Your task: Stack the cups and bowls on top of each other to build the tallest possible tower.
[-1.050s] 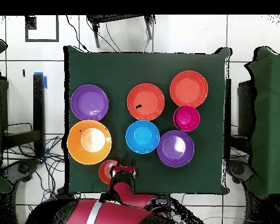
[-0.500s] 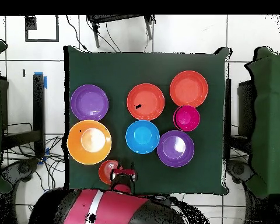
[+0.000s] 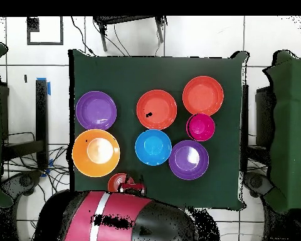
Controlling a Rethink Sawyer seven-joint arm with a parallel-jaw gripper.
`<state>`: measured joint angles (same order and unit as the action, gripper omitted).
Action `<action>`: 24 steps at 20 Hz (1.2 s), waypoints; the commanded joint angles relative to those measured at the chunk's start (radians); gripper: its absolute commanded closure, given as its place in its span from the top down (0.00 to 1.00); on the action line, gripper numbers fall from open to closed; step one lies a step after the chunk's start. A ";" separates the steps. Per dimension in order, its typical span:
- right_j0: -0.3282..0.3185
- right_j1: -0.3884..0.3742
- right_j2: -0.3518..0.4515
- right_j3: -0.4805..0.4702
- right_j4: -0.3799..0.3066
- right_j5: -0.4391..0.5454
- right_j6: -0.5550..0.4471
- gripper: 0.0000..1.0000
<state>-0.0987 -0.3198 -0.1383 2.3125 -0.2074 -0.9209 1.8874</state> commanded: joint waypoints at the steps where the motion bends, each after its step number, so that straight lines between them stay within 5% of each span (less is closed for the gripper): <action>1: 0.031 0.058 0.063 -0.091 0.068 0.022 0.197 1.00; 14: -0.007 -0.091 0.060 -0.032 0.004 0.100 0.209 1.00; 24: -0.047 -0.062 0.042 -0.026 -0.053 0.047 0.215 1.00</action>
<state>-0.1325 -0.4155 -0.1442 2.3244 -0.2285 -0.9330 1.9285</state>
